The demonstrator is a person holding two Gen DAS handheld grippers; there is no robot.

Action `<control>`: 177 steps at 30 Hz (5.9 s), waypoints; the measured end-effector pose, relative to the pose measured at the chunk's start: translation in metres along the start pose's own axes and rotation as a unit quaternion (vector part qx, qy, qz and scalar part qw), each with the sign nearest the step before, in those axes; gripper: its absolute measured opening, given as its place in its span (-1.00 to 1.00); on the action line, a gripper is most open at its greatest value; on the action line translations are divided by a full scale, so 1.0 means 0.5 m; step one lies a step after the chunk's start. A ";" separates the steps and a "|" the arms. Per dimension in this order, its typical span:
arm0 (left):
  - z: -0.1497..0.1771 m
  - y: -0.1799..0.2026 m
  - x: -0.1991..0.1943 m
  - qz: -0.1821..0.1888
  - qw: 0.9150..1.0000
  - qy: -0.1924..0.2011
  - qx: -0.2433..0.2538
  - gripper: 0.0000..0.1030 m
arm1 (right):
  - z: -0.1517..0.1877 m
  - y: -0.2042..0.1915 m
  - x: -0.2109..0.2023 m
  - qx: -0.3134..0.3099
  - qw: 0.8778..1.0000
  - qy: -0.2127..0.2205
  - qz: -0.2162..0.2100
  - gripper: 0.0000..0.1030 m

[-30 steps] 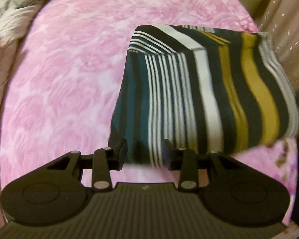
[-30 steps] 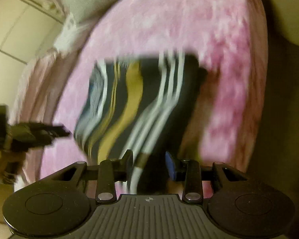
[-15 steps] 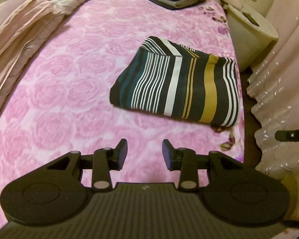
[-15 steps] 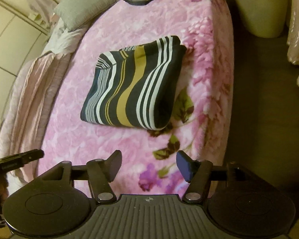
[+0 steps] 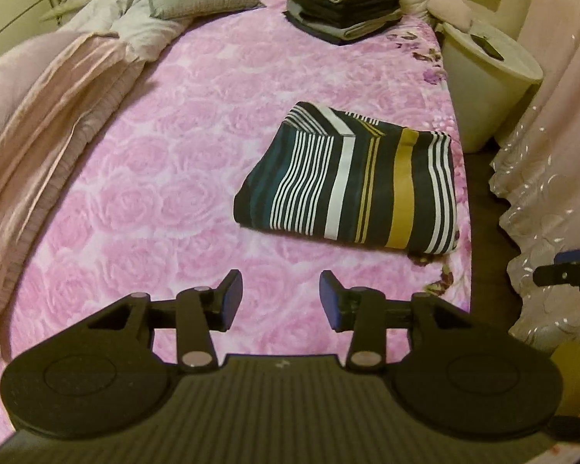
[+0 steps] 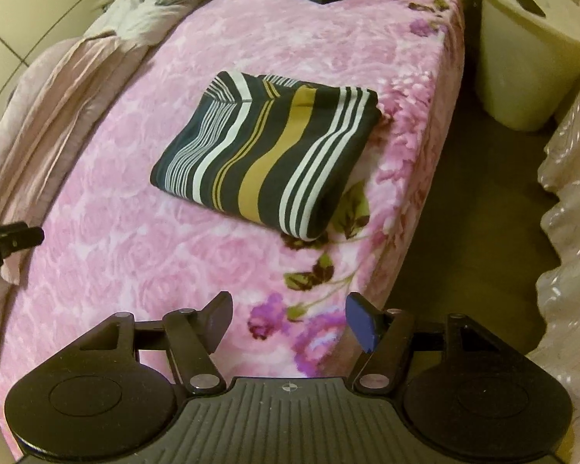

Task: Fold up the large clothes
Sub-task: 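Open both grippers and withdraw from the folded sweater, then grasp the folded sweater edges with both grippers and lift it, then carry the folded sweater with both grippers to the clothes stack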

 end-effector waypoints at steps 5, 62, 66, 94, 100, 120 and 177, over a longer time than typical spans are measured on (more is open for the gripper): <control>-0.001 0.013 -0.013 0.005 1.000 0.006 0.010 -0.24 | -0.004 -0.018 -0.009 -0.006 1.000 0.004 -0.002 0.20; -0.055 0.151 0.484 0.044 0.822 0.020 0.567 -0.47 | -0.033 -0.068 0.337 -0.555 0.816 0.104 0.126 0.71; -0.091 0.145 0.460 0.078 0.842 -0.004 0.534 -0.47 | -0.038 -0.077 0.402 -0.582 0.787 0.115 0.171 0.71; 0.042 0.300 0.258 0.021 0.843 0.133 0.520 0.14 | -0.088 -0.035 0.039 -0.595 0.788 -0.006 0.156 -0.43; 0.052 0.371 0.267 0.065 0.846 0.131 0.512 0.16 | -0.087 0.029 0.002 -0.602 0.786 -0.013 0.137 -0.44; -0.429 0.603 0.197 0.086 0.827 -0.015 0.556 -0.50 | -0.448 0.322 -0.140 -0.599 0.800 0.020 0.033 -0.43; -1.460 0.470 0.697 -0.280 0.899 0.096 0.324 -0.59 | -1.661 0.444 0.091 -0.730 0.618 0.289 0.037 -0.36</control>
Point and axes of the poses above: each gripper's, at about its wrist camera, not at the fingertips, and x roughly the way its jaws point, y to its right, z to its underside, the point moved 5 cm from there along x, roughly the way its jaws point, and after that the axes turned 1 degree about x, right-handed, at the moved point
